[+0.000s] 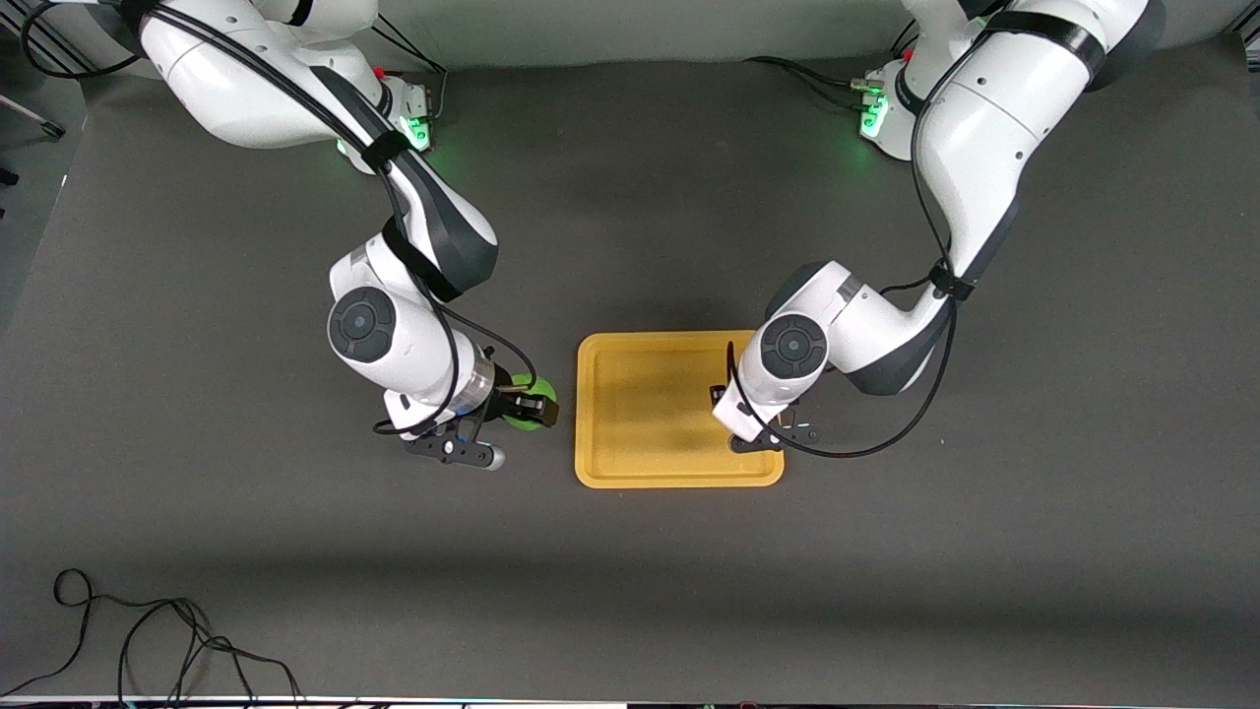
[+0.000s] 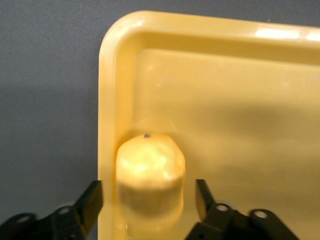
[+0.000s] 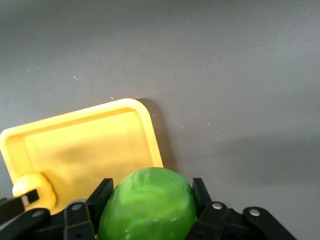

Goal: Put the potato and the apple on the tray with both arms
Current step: 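Place the potato in the tray with the left gripper while the right gripper follows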

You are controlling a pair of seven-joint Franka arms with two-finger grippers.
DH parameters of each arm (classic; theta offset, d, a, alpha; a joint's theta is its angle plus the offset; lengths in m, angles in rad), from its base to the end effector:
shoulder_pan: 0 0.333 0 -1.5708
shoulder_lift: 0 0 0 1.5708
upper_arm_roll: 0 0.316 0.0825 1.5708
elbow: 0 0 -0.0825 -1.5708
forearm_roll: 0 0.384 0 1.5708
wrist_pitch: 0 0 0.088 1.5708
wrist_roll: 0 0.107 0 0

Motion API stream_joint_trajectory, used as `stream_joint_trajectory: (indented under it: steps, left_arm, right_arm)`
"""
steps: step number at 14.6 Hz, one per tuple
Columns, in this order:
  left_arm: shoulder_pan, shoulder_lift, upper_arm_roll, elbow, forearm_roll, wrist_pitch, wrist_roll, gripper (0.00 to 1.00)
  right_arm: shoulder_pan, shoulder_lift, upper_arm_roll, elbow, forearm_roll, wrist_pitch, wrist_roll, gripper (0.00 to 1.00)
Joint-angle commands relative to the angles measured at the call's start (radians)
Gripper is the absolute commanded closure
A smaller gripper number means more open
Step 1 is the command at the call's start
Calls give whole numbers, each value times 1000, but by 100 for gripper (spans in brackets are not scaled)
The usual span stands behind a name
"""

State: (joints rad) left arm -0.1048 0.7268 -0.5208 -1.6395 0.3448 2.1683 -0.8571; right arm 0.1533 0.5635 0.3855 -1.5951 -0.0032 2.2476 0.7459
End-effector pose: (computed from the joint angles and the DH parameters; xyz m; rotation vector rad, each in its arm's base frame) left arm 0.5780 -0.3502 0.2258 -3.1240 -0.1838 0.1704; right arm 0.6212 0.3254 0.3367 -2.8809 0.3953 0.0217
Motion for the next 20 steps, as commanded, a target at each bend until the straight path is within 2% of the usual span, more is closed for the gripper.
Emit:
stream_joint_trajectory:
  steps: [1,4,7,10,12,14,20]
  left_arm:
    - [-7,-18,10,-14,23,-10,-14,0]
    - [19,-76,8,-10,14,-51,-11,0]
    - [83,-177,-14,-11,0,-112,6,0]
    - [141,-285,-25,-14,-10,-208,68,0]
    - [161,-351,-22,-16,-30,-269,90,0]
    - [236,-406,-27,-32,-38,-298,181,0]
    - [443,-590,-19,-40,-268,-407,548,0]
  right_arm:
    - [11,33,16,35,-4,24,56,73]
    - [11,53,45,33,-73,27,129,74]
    - [9,149,142,81,-314,55,341,74]
    - [11,263,213,128,-427,137,530,74]
    - [15,324,216,127,-487,147,568,74]
    - [52,380,216,145,-567,155,645,74]
    - [58,440,220,196,-593,202,714,71]
